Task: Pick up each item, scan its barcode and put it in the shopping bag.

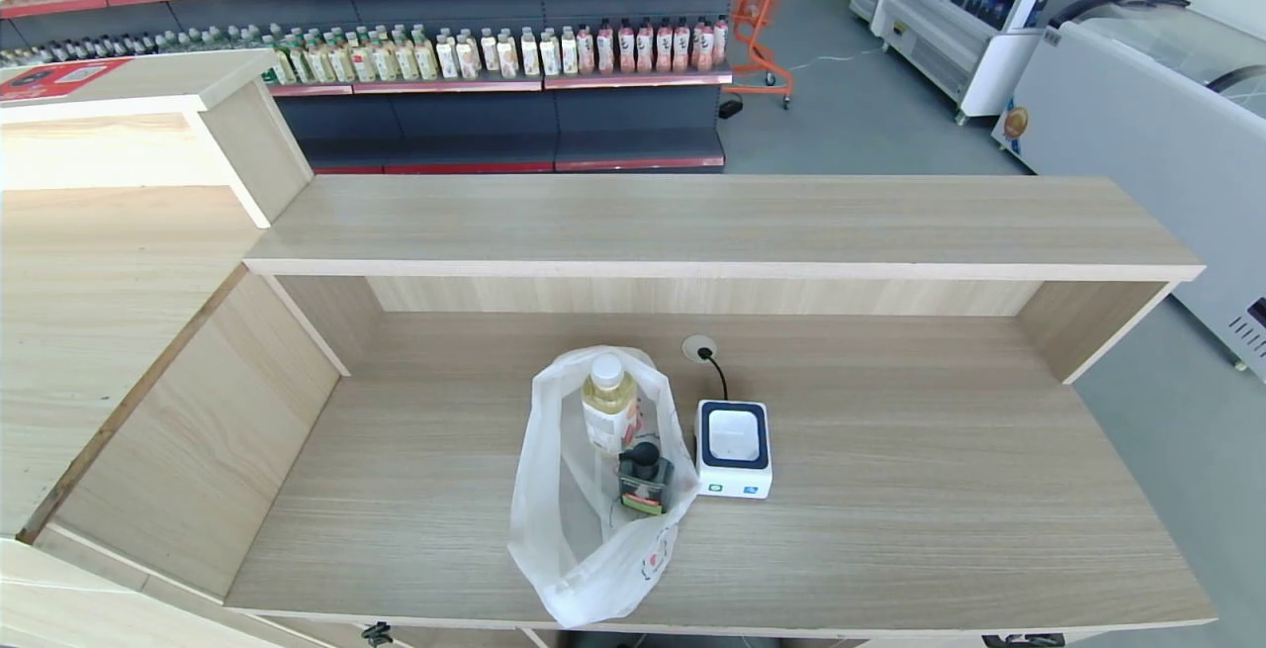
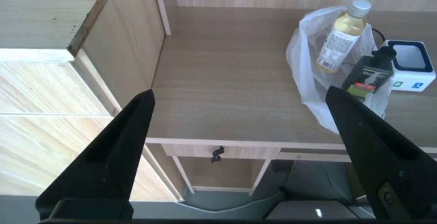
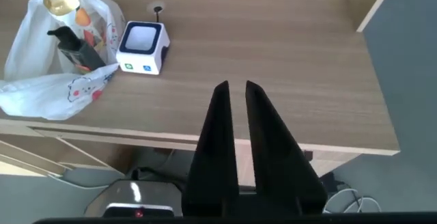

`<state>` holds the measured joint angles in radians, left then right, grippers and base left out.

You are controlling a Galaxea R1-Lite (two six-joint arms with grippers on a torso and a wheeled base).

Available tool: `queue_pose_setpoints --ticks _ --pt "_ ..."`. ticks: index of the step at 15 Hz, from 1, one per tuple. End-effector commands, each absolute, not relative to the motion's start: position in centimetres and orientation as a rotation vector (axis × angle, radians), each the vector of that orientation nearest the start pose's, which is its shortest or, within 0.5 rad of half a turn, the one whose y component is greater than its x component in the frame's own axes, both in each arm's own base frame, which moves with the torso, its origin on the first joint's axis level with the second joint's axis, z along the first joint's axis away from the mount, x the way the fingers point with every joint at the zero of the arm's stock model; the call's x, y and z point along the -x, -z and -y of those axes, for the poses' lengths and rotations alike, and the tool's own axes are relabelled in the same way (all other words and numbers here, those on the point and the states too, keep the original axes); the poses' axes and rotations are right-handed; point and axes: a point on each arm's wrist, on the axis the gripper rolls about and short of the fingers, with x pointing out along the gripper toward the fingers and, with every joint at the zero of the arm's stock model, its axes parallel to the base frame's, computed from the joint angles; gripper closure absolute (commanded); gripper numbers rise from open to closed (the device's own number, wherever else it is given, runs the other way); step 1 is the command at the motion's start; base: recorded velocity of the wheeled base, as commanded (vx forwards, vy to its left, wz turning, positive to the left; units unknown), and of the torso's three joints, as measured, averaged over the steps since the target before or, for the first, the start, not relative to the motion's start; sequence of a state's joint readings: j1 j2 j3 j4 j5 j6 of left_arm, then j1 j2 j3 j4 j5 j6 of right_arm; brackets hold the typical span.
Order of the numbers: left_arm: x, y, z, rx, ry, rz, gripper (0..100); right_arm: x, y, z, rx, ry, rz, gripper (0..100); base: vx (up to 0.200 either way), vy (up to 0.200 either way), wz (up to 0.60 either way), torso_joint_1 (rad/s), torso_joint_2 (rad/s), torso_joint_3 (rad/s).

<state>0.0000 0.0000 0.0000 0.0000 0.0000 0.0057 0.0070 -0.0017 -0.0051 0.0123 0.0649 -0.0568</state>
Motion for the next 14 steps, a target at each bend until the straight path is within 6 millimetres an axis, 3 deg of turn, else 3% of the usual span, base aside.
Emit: queue_pose_setpoints --ticks 1,6,12,14 --pt "2.27 -7.55 0.00 -0.006 0.000 -0.002 0 2.32 -7.52 -0.13 0.052 -0.072 -0.009 100 0.000 0.000 0.00 0.000 0.00 0.000" --pt "2.27 -7.55 0.00 -0.008 0.000 -0.002 0 2.32 -7.52 -0.13 0.050 -0.074 -0.009 100 0.000 0.000 0.00 0.000 0.00 0.000" --pt "2.27 -7.55 0.00 -0.009 0.002 -0.002 0 2.32 -7.52 -0.13 0.052 -0.072 -0.009 100 0.000 -0.200 0.00 0.009 0.00 0.000" --pt "2.27 -7.55 0.00 -0.006 0.000 -0.002 0 2.33 -7.56 -0.13 0.050 -0.072 -0.007 100 0.000 0.000 0.00 0.000 0.00 0.000"
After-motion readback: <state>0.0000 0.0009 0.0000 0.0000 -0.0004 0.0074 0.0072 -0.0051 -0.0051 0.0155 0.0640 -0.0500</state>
